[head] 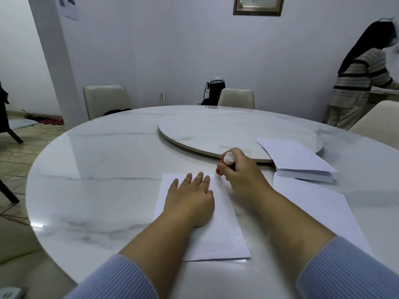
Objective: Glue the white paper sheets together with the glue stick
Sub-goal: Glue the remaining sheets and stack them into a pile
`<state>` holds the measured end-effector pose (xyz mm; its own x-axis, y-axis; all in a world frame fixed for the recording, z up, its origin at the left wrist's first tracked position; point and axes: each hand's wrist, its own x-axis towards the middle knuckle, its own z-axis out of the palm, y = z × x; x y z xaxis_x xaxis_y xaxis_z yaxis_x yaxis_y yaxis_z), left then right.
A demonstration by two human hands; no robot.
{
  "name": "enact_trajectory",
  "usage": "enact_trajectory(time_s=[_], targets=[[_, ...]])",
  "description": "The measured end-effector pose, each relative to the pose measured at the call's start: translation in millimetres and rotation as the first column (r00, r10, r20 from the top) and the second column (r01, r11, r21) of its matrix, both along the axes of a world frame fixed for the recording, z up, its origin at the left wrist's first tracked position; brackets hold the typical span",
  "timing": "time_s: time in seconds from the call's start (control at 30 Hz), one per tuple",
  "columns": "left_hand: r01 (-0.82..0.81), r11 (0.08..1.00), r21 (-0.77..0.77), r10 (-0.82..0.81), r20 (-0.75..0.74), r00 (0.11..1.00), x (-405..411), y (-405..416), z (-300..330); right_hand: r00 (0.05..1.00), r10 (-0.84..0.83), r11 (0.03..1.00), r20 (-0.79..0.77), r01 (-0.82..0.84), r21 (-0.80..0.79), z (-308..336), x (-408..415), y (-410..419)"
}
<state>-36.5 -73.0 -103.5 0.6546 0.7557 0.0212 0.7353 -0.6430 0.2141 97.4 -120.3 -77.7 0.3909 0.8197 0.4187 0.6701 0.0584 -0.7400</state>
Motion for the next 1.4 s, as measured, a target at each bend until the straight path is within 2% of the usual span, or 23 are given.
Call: enact_trajectory(time_s=[0.23, 0.43, 0.53, 0.63, 0.7, 0.73, 0.77, 0.8, 0.83, 0.9, 0.97, 1.0, 1.03, 1.07, 1.1, 1.17, 1.23, 1.27, 1.33, 1.4], targets=[[0.001, 1.0, -0.003, -0.001, 0.003, 1.0, 1, 2, 0, 0.996, 0.073, 0.996, 0.054, -0.07, -0.056, 17, -6, -24], [-0.002, 1.0, -0.008, 0.002, 0.016, 1.0, 0, 1, 1, 0.956, 0.292, 0.945, 0.002, -0.289, -0.154, 30, -23, -65], [0.006, 1.0, 0.0, -0.006, 0.012, 1.0, 0, 1, 1, 0.885, 0.444, 0.871, -0.138, -0.463, -0.165, 32, -33, -79], [0.017, 1.0, 0.017, -0.017, -0.032, 0.999, -2, 0, 1, 0.785, 0.549, 0.752, -0.288, -0.614, -0.239, 33, -39, -88], [0.02, 1.0, 0.011, -0.019, -0.035, 0.999, -1, -1, 2, 0.708, 0.553, 0.748, -0.439, -0.654, -0.113, 36, -37, -88], [0.036, 0.999, 0.0, -0.036, -0.037, 0.999, -2, -1, 5, 0.674, 0.526, 0.802, -0.519, -0.597, 0.036, 37, -33, -86], [0.089, 0.996, -0.018, -0.09, -0.054, 0.994, -3, -1, 8, 0.655, 0.482, 0.865, -0.582, -0.46, 0.199, 39, -27, -84], [0.176, 0.983, -0.051, -0.18, -0.089, 0.98, -5, -1, 14, 0.668, 0.418, 0.907, -0.616, -0.268, 0.325, 38, -18, -81], [0.264, 0.959, -0.1, -0.275, -0.12, 0.954, -8, 0, 21, 0.7, 0.32, 0.919, -0.639, -0.065, 0.388, 38, -10, -80], [0.326, 0.936, -0.132, -0.341, -0.115, 0.933, -12, 1, 32, 0.749, 0.081, 0.89, -0.657, 0.242, 0.386, 33, 4, -77], [0.119, 0.993, 0.005, -0.118, -0.034, 0.992, -11, -4, 35, 0.775, -0.07, 0.864, -0.628, 0.362, 0.351, 28, 11, -75], [-0.02, 0.996, 0.082, 0.021, -0.01, 1.0, -9, -9, 33, 0.796, -0.11, 0.862, -0.596, 0.375, 0.341, 26, 12, -73], [-0.081, 0.99, 0.116, 0.087, -0.041, 0.995, -7, -17, 31, 0.822, -0.141, 0.867, -0.552, 0.372, 0.332, 24, 11, -72], [-0.054, 0.992, 0.11, 0.067, -0.117, 0.991, -5, -24, 28, 0.852, -0.16, 0.875, -0.499, 0.356, 0.328, 22, 10, -71], [0.03, 0.998, 0.051, -0.019, -0.198, 0.98, -3, -27, 25, 0.88, -0.166, 0.885, -0.446, 0.332, 0.326, 20, 9, -70], [0.204, 0.968, -0.15, -0.237, -0.261, 0.936, -10, -24, 32, 0.919, -0.151, 0.9, -0.364, 0.281, 0.334, 17, 6, -68], [0.294, 0.92, -0.258, -0.351, -0.214, 0.911, -18, -17, 42, 0.938, -0.128, 0.906, -0.321, 0.242, 0.348, 16, 4, -67], [0.295, 0.922, -0.25, -0.338, -0.151, 0.929, -19, -16, 43, 0.945, -0.111, 0.908, -0.309, 0.223, 0.355, 15, 4, -67], [0.221, 0.966, -0.136, -0.222, 0.009, 0.975, -14, -20, 34, 0.957, -0.084, 0.924, -0.279, 0.18, 0.338, 15, 2, -65], [0.112, 0.993, -0.035, -0.112, 0.015, 0.994, -8, -29, 19, 0.97, -0.053, 0.957, -0.239, 0.118, 0.265, 13, 0, -62]])
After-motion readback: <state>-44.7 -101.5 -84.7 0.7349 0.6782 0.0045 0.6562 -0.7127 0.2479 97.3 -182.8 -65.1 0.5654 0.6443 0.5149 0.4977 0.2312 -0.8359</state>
